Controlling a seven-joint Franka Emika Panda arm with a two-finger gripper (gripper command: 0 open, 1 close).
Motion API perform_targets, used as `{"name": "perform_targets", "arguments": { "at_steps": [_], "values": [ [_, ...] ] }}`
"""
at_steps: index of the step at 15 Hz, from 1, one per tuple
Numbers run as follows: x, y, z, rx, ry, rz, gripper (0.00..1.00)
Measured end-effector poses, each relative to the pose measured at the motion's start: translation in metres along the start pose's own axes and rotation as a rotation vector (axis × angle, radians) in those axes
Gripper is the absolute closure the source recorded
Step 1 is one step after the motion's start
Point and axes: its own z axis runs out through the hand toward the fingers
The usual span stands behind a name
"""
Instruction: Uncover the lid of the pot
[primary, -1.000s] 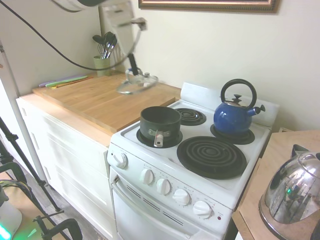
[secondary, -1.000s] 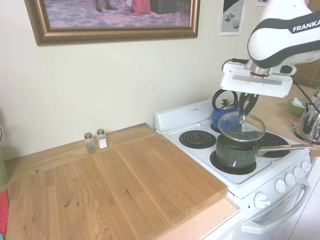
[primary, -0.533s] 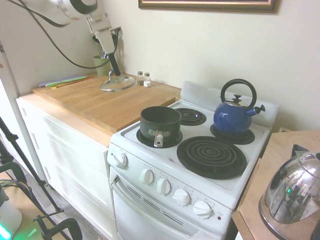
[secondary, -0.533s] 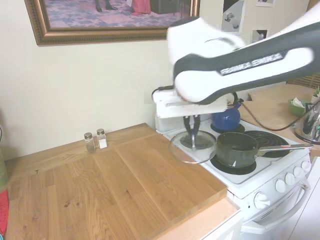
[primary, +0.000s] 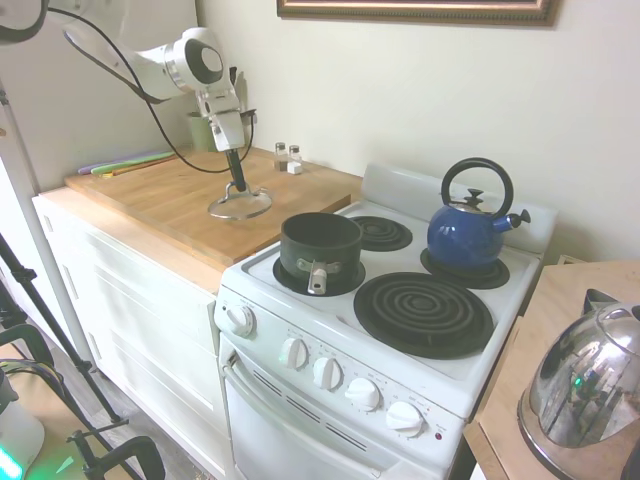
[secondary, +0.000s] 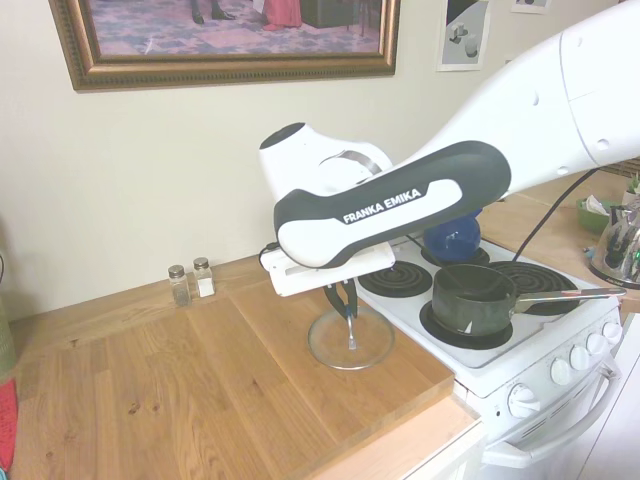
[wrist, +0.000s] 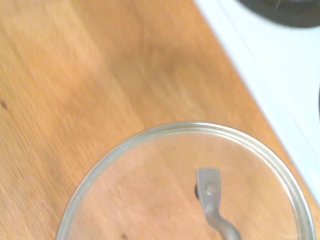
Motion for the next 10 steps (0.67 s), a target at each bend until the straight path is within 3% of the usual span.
{"name": "perform_targets", "arguments": {
  "at_steps": [3,4,10],
  "values": [
    [-0.003,-0.011,0.020,-0.033,0.015,-0.007,1.00],
    [-0.002,-0.013,0.021,-0.037,0.019,-0.006,0.00],
    [0.005,-0.014,0.024,-0.054,-0.013,-0.043,0.00]
  ]
}}
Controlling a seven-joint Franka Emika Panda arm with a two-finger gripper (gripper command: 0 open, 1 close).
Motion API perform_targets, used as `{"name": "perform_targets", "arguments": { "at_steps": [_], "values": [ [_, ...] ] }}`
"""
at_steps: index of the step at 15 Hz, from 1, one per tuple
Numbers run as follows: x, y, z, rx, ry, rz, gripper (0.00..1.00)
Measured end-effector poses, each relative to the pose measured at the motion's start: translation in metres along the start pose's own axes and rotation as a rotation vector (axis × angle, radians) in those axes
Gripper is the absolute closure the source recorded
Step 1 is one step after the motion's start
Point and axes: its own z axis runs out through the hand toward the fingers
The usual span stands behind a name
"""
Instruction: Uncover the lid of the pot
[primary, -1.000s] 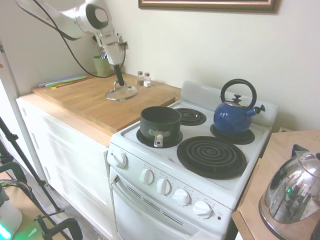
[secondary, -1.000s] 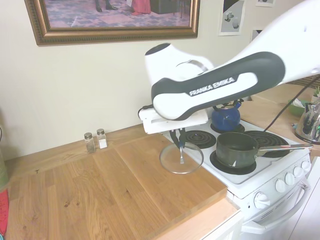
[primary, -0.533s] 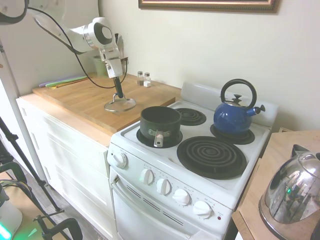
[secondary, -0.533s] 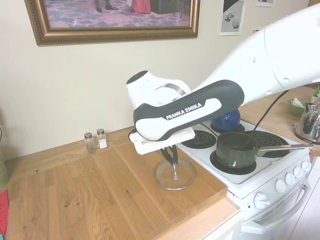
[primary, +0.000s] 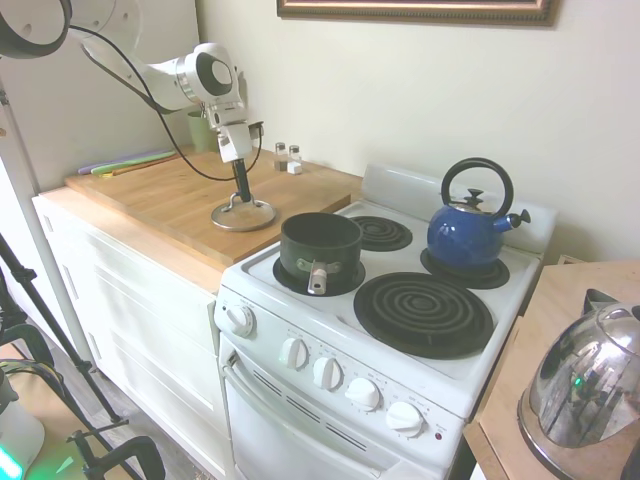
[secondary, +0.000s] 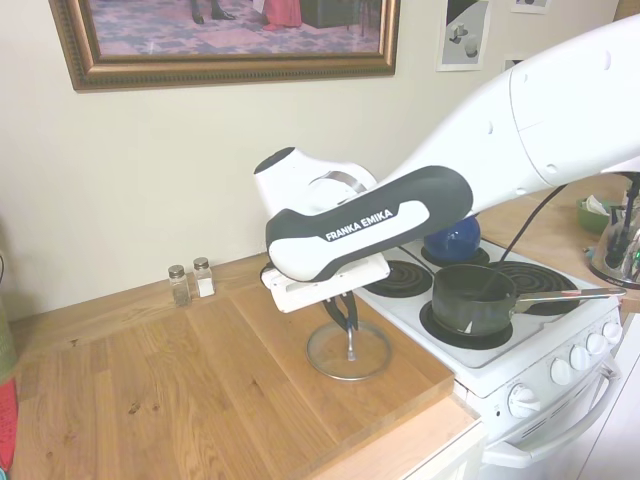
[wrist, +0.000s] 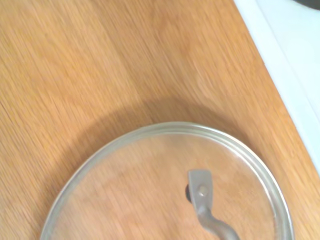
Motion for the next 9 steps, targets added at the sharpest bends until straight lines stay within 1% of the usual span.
{"name": "perform_targets", "arguments": {
  "at_steps": [2,4,7,9],
  "values": [
    [0.003,0.000,0.001,-0.003,-0.020,-0.021,0.00],
    [0.007,0.000,0.002,-0.003,-0.057,-0.051,0.00],
    [0.023,0.002,-0.004,0.021,-0.105,-0.083,0.00],
    [0.034,0.009,-0.016,0.048,-0.119,-0.093,0.00]
  ]
}}
